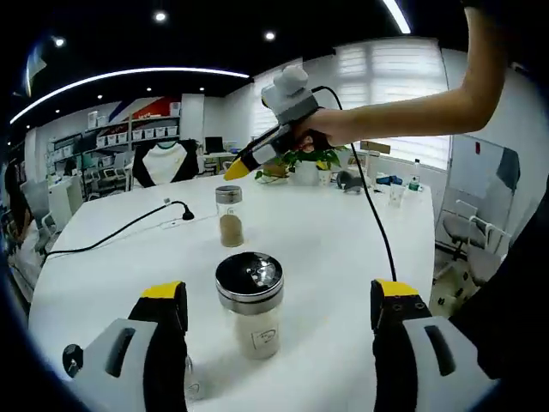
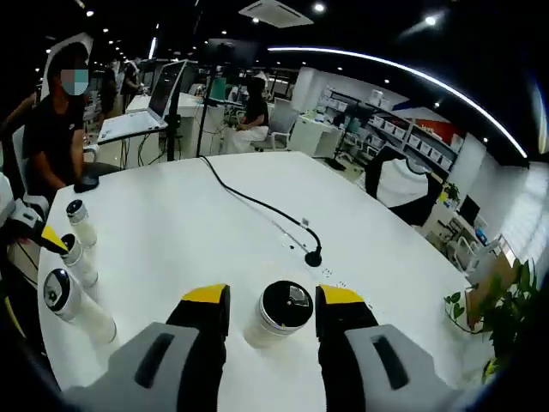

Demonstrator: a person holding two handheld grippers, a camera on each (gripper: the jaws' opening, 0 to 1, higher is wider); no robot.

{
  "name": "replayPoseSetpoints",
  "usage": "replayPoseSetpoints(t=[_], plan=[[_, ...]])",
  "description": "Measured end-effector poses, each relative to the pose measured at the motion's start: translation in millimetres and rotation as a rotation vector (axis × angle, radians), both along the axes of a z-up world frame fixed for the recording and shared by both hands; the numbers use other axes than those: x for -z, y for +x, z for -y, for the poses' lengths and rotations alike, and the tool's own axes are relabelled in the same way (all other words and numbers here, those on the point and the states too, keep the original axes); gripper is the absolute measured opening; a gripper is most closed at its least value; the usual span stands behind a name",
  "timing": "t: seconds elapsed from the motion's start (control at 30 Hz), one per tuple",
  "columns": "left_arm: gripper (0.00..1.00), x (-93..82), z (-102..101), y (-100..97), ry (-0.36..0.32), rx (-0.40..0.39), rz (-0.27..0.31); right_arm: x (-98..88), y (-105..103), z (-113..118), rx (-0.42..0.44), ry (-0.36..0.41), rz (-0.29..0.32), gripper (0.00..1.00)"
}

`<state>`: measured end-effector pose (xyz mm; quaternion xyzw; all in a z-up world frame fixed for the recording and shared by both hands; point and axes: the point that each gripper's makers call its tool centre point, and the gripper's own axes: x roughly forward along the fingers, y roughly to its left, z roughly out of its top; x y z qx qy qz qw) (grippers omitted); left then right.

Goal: Rotate the seasoning bottle until the label or dispensing opening points toward the visible target arrow and the bottle remains upright within the marked orientation range

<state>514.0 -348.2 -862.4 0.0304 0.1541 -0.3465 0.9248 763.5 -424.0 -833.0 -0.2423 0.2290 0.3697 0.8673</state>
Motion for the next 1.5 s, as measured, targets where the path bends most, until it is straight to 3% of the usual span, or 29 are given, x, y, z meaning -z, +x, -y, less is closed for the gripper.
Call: replayPoseSetpoints(t=[0.07,0.13,0.2,0.27,0.4,0.47,0.6,0.73,0.87,0.97,1.1,1.23,1.5], plan=[[0.99,-4.7,-5.6,-2.9,-0.003,-0.003,0.003,7.3,8.3,2.7,0.025,-0.005,-0.012,0.38],[0.99,-7.4,-9.2,-3.8,-0.005,-0.008,0.002,17.1,12.1,4.3,0.083,0.041,-0.079,0.38],[0.99,-9.8,-14.3,-3.7,-0.032,-0.031,-0.024,24.9,27.4,3.0,0.081,0.059,-0.11,0.38],[0.99,-15.3,-18.0,-3.0,-0.049,-0.046,-0.013,32.3,27.8,2.0,0.086,0.069,-0.133,0.38],[0.99,-19.6,-20.3,-3.9,-0.054,-0.046,-0.011,43.8,33.3,1.3,0.098,0.043,-0.15,0.4],[0.99,-22.4,-20.1,-3.9,-0.073,-0.043,-0.011,57.3,35.5,1.5,0.099,0.031,-0.194,0.39],[0.99,-21.3,-21.2,-4.9,-0.064,-0.041,-0.015,64.5,34.0,-1.5,0.082,-0.032,-0.183,0.41],[0.99,-18.1,-23.8,-7.1,-0.057,-0.041,-0.024,64.0,38.4,-0.6,0.09,-0.024,-0.182,0.39],[0.98,-15.1,-26.1,-9.6,-0.054,-0.035,-0.031,63.1,33.7,-3.2,0.042,-0.046,-0.159,0.38],[0.97,-15.3,-27.2,-10.2,-0.057,-0.037,-0.031,60.3,22.4,-3.3,-0.033,-0.127,-0.119,0.38],[0.96,-14.6,-20.5,-11.6,-0.063,-0.013,-0.036,55.1,0.5,0.5,-0.037,-0.087,-0.153,0.38],[0.92,-17.0,-7.6,-15.5,-0.071,0.034,-0.032,48.2,-22.4,3.8,-0.054,-0.076,-0.149,0.38],[0.87,-24.6,39.5,-34.1,-0.094,0.191,0.006,33.1,-88.6,14.3,-0.1,-0.085,-0.147,0.38]])
